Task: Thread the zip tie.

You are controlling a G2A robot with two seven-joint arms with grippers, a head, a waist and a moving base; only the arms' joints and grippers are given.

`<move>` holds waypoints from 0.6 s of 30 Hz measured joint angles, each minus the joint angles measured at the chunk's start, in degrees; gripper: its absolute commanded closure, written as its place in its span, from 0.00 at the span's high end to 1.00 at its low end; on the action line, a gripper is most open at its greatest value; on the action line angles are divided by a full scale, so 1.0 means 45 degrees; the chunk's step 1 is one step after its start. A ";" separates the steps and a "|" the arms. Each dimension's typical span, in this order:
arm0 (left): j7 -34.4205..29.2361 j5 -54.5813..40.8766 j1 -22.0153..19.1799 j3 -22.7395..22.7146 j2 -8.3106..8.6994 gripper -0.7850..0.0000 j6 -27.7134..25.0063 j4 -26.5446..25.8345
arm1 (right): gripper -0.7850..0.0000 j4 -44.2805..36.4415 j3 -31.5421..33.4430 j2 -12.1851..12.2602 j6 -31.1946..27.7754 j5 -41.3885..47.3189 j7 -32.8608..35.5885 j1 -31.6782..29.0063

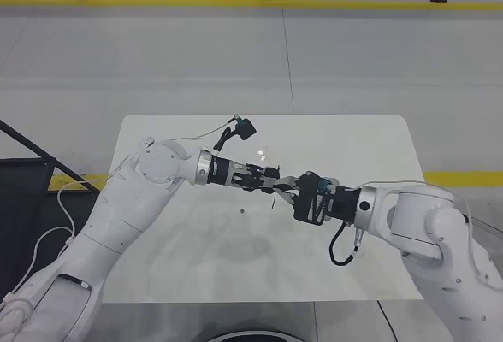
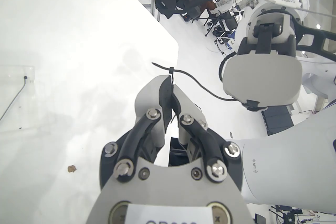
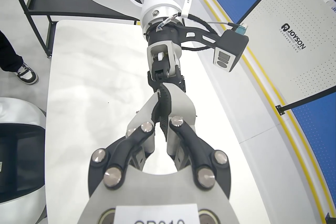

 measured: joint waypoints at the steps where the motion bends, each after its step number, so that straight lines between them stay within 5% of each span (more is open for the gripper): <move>1: 0.0000 0.0000 0.0000 0.0000 0.0000 0.00 0.0000 0.0000 | 0.00 0.0014 -0.0010 0.0003 0.0000 0.0005 0.0004 0.0008; 18: 0.0469 0.0459 0.0384 -0.0108 0.0069 0.00 0.0356 -0.0587 | 0.00 0.0116 0.0107 -0.0038 0.2341 -0.0663 0.0177 0.0084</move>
